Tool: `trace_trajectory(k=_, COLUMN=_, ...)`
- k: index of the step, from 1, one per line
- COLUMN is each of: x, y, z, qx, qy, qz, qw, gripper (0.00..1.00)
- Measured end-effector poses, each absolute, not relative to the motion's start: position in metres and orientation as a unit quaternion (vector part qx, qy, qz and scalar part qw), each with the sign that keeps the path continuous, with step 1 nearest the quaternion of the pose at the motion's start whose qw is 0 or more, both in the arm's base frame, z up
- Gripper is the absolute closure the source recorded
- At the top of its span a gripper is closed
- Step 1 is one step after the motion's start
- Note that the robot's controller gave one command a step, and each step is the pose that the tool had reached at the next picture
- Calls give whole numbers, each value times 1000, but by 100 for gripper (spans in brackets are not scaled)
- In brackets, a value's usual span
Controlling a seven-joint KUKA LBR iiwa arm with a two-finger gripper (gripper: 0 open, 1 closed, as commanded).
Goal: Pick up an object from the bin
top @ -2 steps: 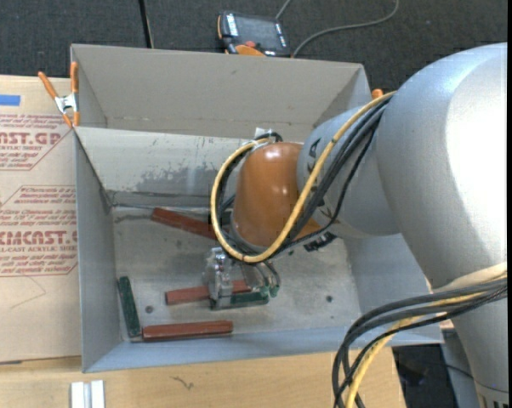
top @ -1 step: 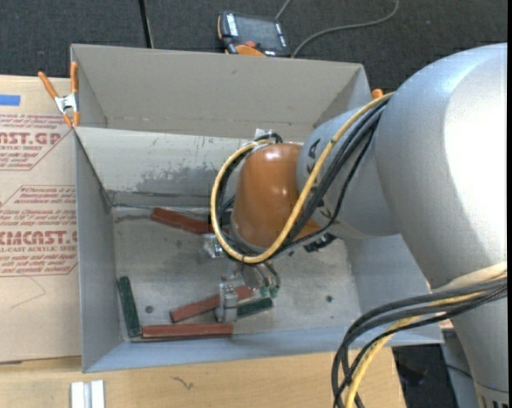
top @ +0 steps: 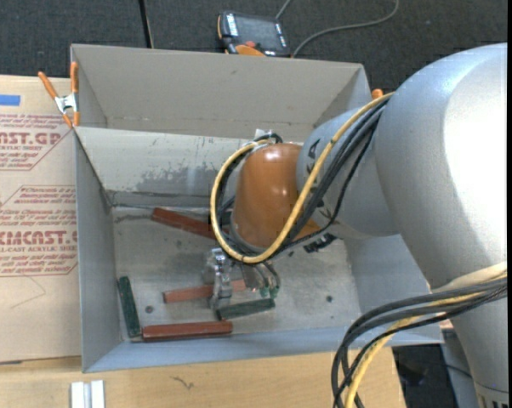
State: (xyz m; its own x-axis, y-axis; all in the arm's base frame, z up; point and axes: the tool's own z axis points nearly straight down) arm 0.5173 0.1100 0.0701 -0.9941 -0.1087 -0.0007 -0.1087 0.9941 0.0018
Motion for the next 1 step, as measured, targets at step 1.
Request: trace_trajectory(k=1, x=508, y=104, z=229, qx=-80, qy=997, qz=0, qw=5, gripper=100)
